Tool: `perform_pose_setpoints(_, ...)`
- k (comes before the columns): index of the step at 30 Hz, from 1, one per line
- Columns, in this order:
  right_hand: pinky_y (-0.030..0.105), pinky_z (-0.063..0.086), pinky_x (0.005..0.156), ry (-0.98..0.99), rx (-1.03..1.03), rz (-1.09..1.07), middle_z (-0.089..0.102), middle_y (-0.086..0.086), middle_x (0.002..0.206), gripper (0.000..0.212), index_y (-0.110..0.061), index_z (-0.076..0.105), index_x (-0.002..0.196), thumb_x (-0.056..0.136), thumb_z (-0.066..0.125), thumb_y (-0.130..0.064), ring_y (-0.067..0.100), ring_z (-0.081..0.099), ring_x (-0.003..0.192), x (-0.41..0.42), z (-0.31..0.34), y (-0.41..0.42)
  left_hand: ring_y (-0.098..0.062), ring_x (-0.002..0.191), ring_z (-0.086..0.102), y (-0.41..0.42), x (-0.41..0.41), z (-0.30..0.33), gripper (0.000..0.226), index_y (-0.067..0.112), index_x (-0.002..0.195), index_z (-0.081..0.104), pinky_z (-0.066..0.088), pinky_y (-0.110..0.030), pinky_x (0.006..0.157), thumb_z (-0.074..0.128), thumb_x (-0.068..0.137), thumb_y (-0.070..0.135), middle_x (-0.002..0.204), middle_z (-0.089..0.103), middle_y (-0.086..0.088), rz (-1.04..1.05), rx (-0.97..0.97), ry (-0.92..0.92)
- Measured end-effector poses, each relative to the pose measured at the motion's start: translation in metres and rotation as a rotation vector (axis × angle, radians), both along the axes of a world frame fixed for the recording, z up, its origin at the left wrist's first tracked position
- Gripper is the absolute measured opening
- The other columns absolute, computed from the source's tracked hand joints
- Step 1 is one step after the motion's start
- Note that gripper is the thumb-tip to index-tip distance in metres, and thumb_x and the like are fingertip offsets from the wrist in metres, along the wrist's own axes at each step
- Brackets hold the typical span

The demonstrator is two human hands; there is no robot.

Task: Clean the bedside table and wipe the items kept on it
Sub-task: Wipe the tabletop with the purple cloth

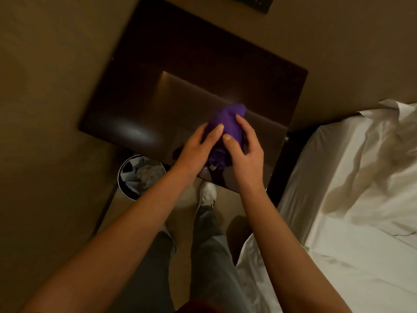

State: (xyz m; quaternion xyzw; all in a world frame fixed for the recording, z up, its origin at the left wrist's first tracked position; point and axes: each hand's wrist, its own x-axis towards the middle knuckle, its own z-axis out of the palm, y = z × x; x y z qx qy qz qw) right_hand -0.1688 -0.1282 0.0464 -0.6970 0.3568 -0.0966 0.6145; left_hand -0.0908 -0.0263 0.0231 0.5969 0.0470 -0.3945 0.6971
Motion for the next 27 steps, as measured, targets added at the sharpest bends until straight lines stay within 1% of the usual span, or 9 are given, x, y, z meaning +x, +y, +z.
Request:
perform_pose_setpoints(3, 0.039, 0.058, 0.098, -0.038, 0.178, -0.139, 0.068, 0.000, 0.131, 0.043, -0.029, 0.059, 0.137, 0.095, 0.063, -0.035, 0.014, 0.067, 0.119, 0.002, 0.004, -0.009, -0.018, 0.115, 0.069, 0.010, 0.012, 0.008, 0.033, 0.033, 0.116, 0.067, 0.052, -0.046, 0.106, 0.062, 0.091, 0.054, 0.123, 0.072, 0.000, 0.066, 0.081, -0.015)
perform_pose_setpoints(6, 0.026, 0.061, 0.078, 0.020, 0.273, -0.239, 0.071, 0.012, 0.124, 0.035, -0.018, 0.061, 0.129, 0.098, 0.064, -0.033, 0.013, 0.073, 0.103, 0.009, 0.005, -0.019, -0.015, 0.112, 0.070, 0.019, 0.017, 0.014, 0.026, 0.041, 0.107, 0.072, 0.053, -0.044, 0.105, 0.059, 0.092, 0.057, 0.118, 0.074, 0.007, 0.082, 0.085, 0.003)
perform_pose_setpoints(11, 0.044, 0.057, 0.101, 0.150, 0.594, -0.022, 0.075, 0.004, 0.123, 0.043, -0.025, 0.067, 0.125, 0.094, 0.066, -0.055, 0.025, 0.072, 0.115, 0.021, 0.004, -0.019, -0.017, 0.117, 0.068, 0.013, 0.010, 0.020, 0.029, 0.034, 0.111, 0.072, 0.051, -0.040, 0.106, 0.057, 0.095, 0.053, 0.122, 0.074, 0.001, 0.085, 0.036, 0.003)
perform_pose_setpoints(14, 0.046, 0.058, 0.100, 0.144, 0.651, 0.007, 0.076, 0.005, 0.123, 0.050, -0.022, 0.063, 0.133, 0.092, 0.072, -0.049, 0.027, 0.073, 0.113, 0.021, 0.002, -0.015, -0.012, 0.116, 0.067, 0.012, 0.004, 0.015, 0.023, 0.046, 0.107, 0.070, 0.051, -0.039, 0.106, 0.053, 0.096, 0.056, 0.120, 0.073, 0.006, 0.068, 0.100, -0.099)
perform_pose_setpoints(18, 0.046, 0.058, 0.101, 0.108, 0.590, -0.006, 0.076, -0.004, 0.121, 0.039, -0.033, 0.065, 0.128, 0.091, 0.077, -0.034, 0.022, 0.073, 0.112, 0.013, -0.003, -0.017, -0.003, 0.112, 0.066, 0.013, 0.000, 0.009, 0.017, 0.054, 0.111, 0.063, 0.054, -0.035, 0.102, 0.050, 0.099, 0.056, 0.119, 0.070, 0.014, 0.058, 0.221, -0.276)
perform_pose_setpoints(21, 0.046, 0.059, 0.099, 0.097, 0.487, -0.023, 0.074, -0.012, 0.118, 0.039, -0.041, 0.065, 0.124, 0.089, 0.080, -0.034, 0.016, 0.072, 0.112, 0.005, -0.007, -0.018, 0.002, 0.112, 0.063, 0.013, -0.006, 0.004, 0.031, 0.044, 0.124, 0.060, 0.056, -0.034, 0.099, 0.049, 0.099, 0.058, 0.120, 0.066, 0.018, 0.041, 0.298, -0.368)
perform_pose_setpoints(23, 0.047, 0.059, 0.100, 0.072, 0.405, -0.077, 0.071, -0.010, 0.125, 0.048, -0.038, 0.063, 0.131, 0.087, 0.081, -0.036, 0.015, 0.071, 0.114, -0.002, -0.012, -0.021, 0.003, 0.118, 0.059, 0.010, -0.010, 0.001, 0.042, 0.042, 0.131, 0.056, 0.055, -0.031, 0.100, 0.051, 0.095, 0.063, 0.128, 0.062, 0.019, 0.029, 0.333, -0.381)
perform_pose_setpoints(25, 0.049, 0.058, 0.101, 0.057, 0.373, -0.181, 0.069, -0.005, 0.131, 0.058, -0.032, 0.059, 0.140, 0.087, 0.080, -0.037, 0.018, 0.070, 0.117, -0.011, -0.019, -0.024, -0.001, 0.126, 0.056, 0.002, -0.018, -0.003, 0.061, 0.041, 0.138, 0.051, 0.052, -0.027, 0.100, 0.059, 0.085, 0.071, 0.140, 0.057, 0.013, 0.003, 0.315, -0.278)
perform_pose_setpoints(27, 0.050, 0.056, 0.103, 0.055, 0.394, -0.298, 0.067, -0.002, 0.135, 0.063, -0.032, 0.055, 0.144, 0.086, 0.079, -0.039, 0.021, 0.069, 0.119, -0.023, -0.026, -0.028, -0.007, 0.124, 0.060, -0.007, -0.030, -0.008, 0.083, 0.034, 0.141, 0.049, 0.054, -0.028, 0.098, 0.069, 0.072, 0.075, 0.142, 0.058, 0.007, -0.058, 0.320, -0.140)
